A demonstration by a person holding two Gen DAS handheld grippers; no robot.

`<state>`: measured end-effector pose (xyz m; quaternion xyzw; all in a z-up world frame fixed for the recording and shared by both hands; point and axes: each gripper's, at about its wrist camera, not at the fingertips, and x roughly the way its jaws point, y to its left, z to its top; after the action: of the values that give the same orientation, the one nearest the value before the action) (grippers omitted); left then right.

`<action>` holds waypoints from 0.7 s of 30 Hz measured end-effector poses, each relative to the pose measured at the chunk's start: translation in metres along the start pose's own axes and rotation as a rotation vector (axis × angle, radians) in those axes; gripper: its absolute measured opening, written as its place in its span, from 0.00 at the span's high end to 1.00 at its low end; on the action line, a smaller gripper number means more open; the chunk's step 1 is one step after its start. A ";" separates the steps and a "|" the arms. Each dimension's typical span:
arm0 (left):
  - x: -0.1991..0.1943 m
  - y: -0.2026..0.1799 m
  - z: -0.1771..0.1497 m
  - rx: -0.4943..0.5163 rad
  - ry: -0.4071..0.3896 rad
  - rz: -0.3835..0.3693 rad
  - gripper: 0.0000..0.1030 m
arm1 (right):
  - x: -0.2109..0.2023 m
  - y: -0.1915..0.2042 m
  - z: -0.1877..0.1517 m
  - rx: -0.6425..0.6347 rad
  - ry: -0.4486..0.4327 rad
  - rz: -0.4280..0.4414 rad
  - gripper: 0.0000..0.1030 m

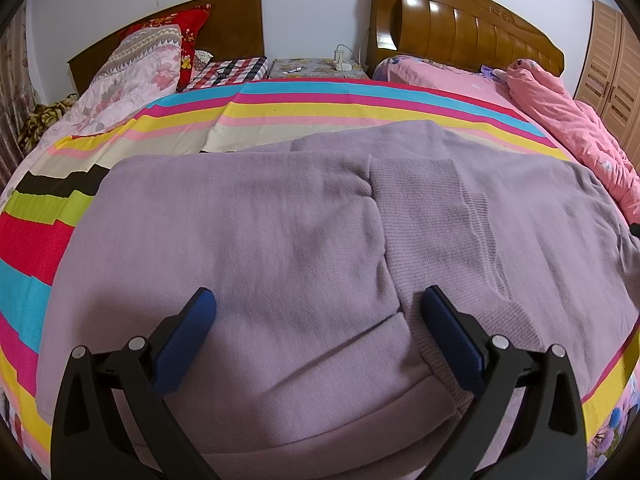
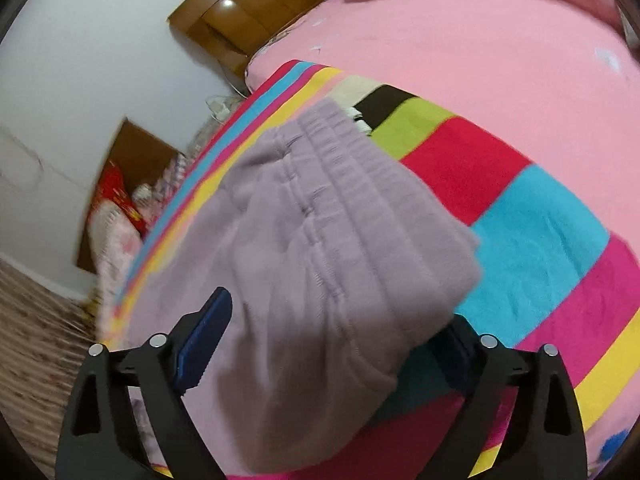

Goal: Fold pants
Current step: 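Grasp the ribbed cuff end of the sweatpants with the right gripper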

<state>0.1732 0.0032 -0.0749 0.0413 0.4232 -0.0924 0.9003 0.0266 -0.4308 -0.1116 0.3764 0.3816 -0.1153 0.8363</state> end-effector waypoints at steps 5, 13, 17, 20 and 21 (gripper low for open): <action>0.000 0.000 0.000 0.000 0.000 -0.001 0.01 | -0.007 -0.017 -0.007 0.019 -0.046 0.018 0.50; 0.000 0.000 0.001 -0.003 -0.002 -0.006 0.01 | -0.009 -0.035 -0.019 0.156 -0.117 0.189 0.61; 0.000 -0.001 0.001 -0.002 -0.002 -0.006 0.01 | -0.012 -0.043 -0.025 0.216 -0.170 0.261 0.63; -0.004 0.001 0.001 -0.007 -0.009 -0.027 0.02 | -0.026 -0.029 -0.028 0.170 -0.230 0.256 0.66; -0.008 0.005 0.001 -0.016 -0.015 -0.051 0.02 | -0.035 -0.012 -0.026 0.103 -0.266 0.234 0.67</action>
<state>0.1702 0.0091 -0.0682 0.0224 0.4182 -0.1122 0.9011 -0.0172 -0.4236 -0.1041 0.4421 0.2147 -0.0852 0.8667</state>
